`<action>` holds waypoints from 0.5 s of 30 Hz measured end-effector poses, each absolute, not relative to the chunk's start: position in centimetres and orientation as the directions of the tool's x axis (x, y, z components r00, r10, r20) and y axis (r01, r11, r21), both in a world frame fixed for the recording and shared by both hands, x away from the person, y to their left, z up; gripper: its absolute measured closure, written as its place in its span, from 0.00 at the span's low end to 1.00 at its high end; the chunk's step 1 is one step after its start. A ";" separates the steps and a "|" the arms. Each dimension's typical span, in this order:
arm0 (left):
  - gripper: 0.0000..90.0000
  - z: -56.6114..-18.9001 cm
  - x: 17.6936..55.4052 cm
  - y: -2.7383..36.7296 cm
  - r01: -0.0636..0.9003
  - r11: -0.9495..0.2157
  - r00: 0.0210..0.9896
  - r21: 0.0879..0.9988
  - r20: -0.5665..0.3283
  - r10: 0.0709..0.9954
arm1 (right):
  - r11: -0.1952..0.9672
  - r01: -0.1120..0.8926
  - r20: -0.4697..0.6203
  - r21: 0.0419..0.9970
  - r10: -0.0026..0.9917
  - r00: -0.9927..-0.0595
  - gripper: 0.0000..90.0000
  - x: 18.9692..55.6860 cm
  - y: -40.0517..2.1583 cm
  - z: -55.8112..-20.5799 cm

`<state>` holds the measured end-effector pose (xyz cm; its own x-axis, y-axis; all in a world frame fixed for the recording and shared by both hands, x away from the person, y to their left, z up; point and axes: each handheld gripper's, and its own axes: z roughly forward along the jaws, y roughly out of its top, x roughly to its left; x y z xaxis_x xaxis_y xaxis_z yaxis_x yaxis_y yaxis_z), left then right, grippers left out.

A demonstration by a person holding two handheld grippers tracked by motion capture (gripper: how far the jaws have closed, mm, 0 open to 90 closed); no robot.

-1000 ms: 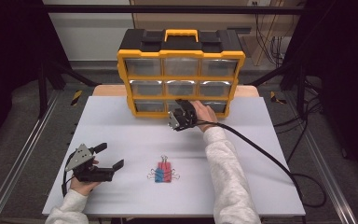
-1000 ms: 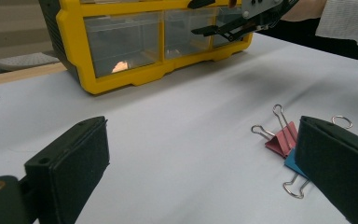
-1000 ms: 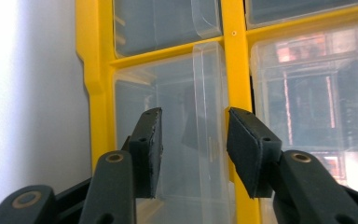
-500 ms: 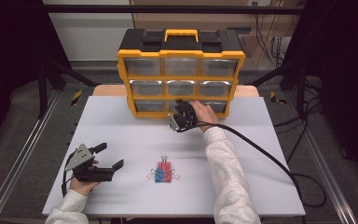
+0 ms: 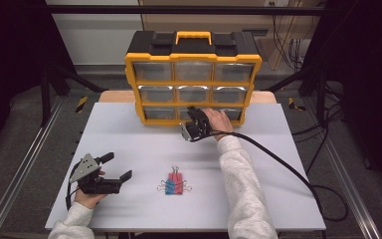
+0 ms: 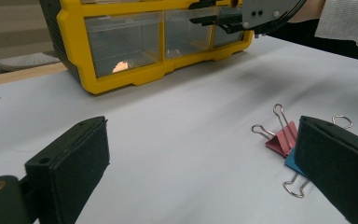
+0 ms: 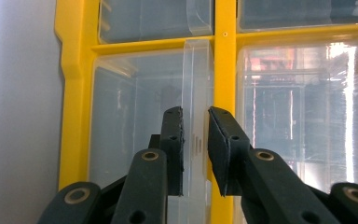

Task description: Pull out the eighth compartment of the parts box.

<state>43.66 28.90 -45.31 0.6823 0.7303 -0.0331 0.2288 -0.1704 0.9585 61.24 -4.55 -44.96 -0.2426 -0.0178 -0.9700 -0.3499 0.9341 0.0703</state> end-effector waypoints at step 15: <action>0.03 -45.3 43.7 28.9 0.231 -0.174 0.683 0.957 -0.032 0.730 | 0.930 -0.363 -0.967 0.059 -0.037 -0.253 0.86 60.7 -4.8 -44.5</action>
